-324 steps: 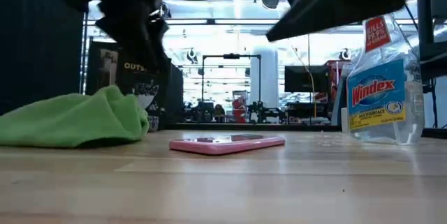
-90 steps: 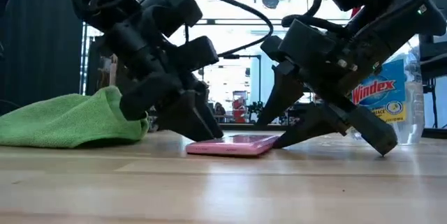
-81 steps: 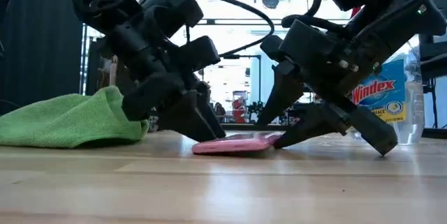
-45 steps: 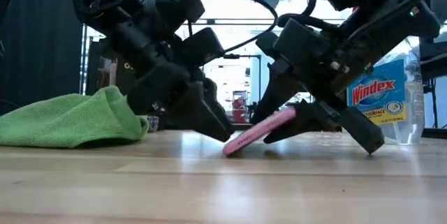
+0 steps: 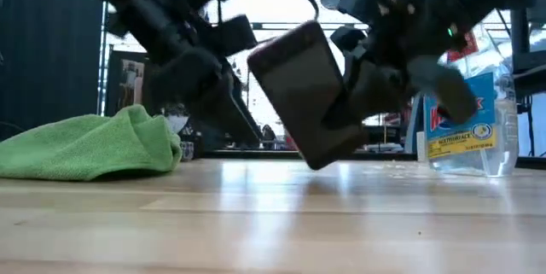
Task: Apply microfiber cloth
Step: Wipe the front of the pink cellphone with the green microfiber cloth
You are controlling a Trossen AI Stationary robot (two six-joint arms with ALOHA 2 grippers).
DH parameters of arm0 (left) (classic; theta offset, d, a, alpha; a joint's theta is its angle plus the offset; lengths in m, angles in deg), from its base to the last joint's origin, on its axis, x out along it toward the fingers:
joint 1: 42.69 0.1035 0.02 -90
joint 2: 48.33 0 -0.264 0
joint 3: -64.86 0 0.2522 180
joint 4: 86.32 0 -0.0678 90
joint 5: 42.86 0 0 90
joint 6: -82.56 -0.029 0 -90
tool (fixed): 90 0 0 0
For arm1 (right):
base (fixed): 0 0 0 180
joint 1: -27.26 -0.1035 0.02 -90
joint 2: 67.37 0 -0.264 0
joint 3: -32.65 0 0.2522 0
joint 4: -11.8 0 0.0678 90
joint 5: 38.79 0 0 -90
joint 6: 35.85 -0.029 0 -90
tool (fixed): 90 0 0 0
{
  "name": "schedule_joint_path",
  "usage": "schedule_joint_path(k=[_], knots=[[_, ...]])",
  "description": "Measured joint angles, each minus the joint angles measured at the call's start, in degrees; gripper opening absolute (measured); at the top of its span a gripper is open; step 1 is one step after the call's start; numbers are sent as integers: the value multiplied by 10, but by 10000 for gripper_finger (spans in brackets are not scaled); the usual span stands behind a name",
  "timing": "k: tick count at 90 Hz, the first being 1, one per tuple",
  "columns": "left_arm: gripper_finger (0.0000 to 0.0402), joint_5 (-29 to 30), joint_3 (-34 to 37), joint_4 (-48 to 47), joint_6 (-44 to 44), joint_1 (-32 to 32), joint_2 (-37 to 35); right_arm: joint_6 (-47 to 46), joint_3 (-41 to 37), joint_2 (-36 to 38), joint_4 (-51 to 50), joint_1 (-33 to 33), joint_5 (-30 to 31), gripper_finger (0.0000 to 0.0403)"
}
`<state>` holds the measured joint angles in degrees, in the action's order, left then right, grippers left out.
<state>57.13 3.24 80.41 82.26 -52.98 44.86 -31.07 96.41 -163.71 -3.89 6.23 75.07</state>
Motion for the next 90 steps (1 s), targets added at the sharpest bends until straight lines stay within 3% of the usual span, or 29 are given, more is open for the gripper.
schedule_joint_path(k=[17,39,62,90], knots=[[219,0,0,28,6,-25,-80,-119,1,23,-43,53,-156,11],[219,-25,0,83,59,-31,-72,-220,2,24,-47,105,-296,11],[219,-26,0,138,60,-2,-21,-210,2,24,-44,109,-303,11],[209,-100,-37,161,90,30,49,-206,2,24,-44,109,-301,11]])
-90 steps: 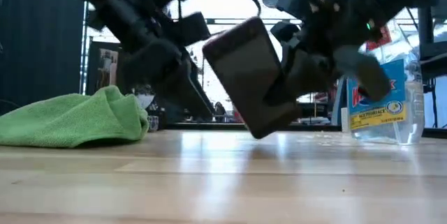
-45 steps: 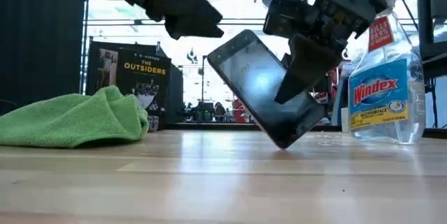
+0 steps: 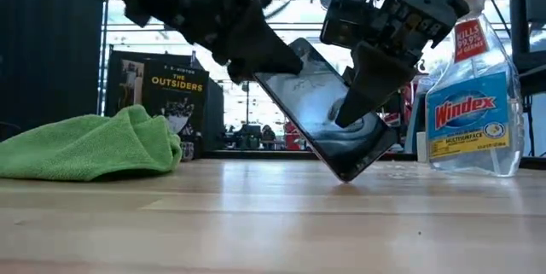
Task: Apply microfiber cloth
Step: Wipe the front of the pink cellphone with the green microfiber cloth
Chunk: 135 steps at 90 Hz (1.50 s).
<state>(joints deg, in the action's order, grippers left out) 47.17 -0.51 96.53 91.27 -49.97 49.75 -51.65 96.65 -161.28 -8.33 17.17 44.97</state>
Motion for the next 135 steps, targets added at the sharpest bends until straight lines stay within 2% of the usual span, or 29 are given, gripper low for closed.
schedule_joint_path(k=[8,22,27,46,58,77,86,98,121,135], knots=[[170,-3,-11,-1,0,1,10,1,0,0,0,0,1,15],[38,-12,-17,-28,-3,2,10,1,0,0,-3,-1,8,59],[18,-12,-17,-37,-7,0,10,5,-1,0,-3,-1,7,78],[10,7,-12,-75,17,-16,9,8,0,17,-23,4,2,143],[10,41,21,-42,66,-36,9,-1,0,52,-32,7,5,166],[10,35,114,116,219,-43,11,9,0,92,-20,7,54,170],[10,28,135,138,283,-36,11,21,0,87,-7,7,84,168],[11,28,142,157,299,-31,32,43,0,65,17,6,107,167],[84,36,142,151,296,-21,66,52,0,59,31,6,108,167],[107,36,141,157,296,-19,81,63,0,59,31,6,108,167]])
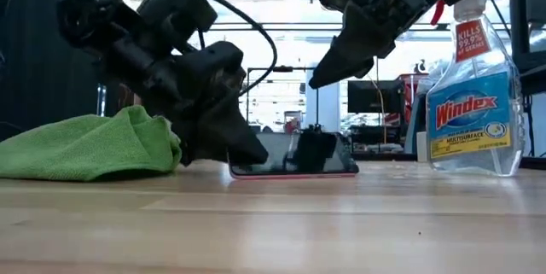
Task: Apply microfiber cloth
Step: Wipe the front of the pink cellphone with the green microfiber cloth
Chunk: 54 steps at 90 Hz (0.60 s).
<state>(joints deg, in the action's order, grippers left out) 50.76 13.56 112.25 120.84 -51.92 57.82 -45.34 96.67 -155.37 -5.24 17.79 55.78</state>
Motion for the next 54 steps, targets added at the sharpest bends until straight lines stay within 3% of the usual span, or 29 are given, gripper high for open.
schedule_joint_path(k=[28,54], knots=[[119,-4,-1,-1,-47,3,2,14,0,0,1,0,0,167],[199,-36,-1,-14,-113,12,-2,19,0,0,-6,0,-1,167]])
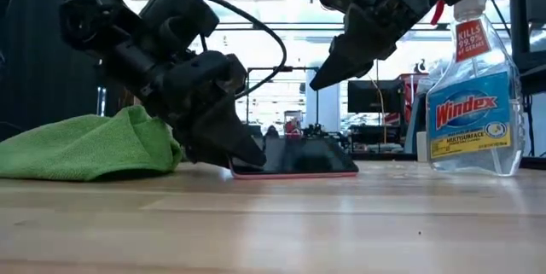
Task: Apply microfiber cloth
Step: Wipe the front of the pink cellphone with the green microfiber cloth
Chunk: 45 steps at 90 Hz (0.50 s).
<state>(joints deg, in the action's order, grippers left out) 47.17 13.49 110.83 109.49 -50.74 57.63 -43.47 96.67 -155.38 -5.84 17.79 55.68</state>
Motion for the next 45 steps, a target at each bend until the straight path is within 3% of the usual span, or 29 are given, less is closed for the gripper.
schedule_joint_path(k=[45], knots=[[216,19,-11,-162,-116,-1,-69,9,0,0,-12,0,0,167]])
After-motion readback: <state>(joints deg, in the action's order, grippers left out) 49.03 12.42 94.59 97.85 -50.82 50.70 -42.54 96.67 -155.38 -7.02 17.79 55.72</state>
